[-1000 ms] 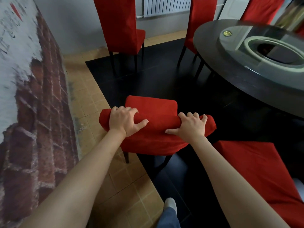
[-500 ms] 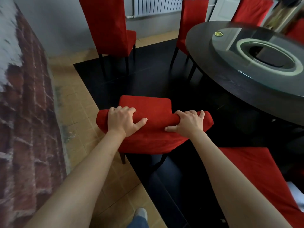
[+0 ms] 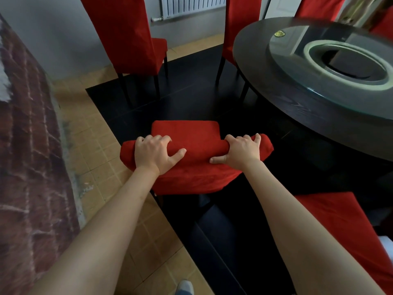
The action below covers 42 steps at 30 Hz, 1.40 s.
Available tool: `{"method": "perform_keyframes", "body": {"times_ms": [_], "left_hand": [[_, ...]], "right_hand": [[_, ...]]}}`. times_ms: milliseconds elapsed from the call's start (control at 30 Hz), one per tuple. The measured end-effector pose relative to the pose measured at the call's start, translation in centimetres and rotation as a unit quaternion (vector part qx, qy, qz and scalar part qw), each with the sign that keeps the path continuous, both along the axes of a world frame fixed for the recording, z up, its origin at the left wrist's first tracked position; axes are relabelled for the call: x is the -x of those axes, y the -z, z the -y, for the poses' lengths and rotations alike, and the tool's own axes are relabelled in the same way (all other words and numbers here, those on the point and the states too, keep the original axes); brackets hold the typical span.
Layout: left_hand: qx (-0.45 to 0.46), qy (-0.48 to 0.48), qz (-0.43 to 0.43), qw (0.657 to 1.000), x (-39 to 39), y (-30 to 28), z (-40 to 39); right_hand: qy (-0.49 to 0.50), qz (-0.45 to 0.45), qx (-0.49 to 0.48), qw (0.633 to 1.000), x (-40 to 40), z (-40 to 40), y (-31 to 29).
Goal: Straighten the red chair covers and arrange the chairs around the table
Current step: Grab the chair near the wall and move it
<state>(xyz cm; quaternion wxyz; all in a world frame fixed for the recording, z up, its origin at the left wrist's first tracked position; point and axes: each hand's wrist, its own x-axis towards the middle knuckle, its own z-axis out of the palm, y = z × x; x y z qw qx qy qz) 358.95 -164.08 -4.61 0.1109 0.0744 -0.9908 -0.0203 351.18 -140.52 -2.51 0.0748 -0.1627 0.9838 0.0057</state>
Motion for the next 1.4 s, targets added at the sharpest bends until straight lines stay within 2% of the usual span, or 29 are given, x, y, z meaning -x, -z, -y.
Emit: {"method": "perform_keyframes", "body": {"times_ms": [300, 600, 867, 1133, 1400], "left_hand": [[-0.010, 0.025, 0.009, 1.000, -1.8, 0.0, 1.2], [0.011, 0.095, 0.024, 0.995, -3.5, -0.1, 4.0], [-0.012, 0.095, 0.011, 0.995, -4.7, 0.3, 4.6], [-0.021, 0.112, -0.002, 0.993, -4.3, 0.6, 4.4], [-0.044, 0.126, -0.013, 0.991, -3.2, 0.8, 3.5]], "right_hand": [[0.031, -0.017, 0.057, 0.998, -3.7, 0.3, 0.3], [0.106, -0.025, 0.047, 0.993, -11.5, 2.4, 0.4], [0.166, -0.011, 0.046, 0.985, -16.4, 4.2, 0.5], [0.185, -0.016, 0.045, 0.982, -16.9, 3.8, 0.5], [0.160, -0.015, 0.029, 0.987, -14.2, 2.0, 0.7]]}}
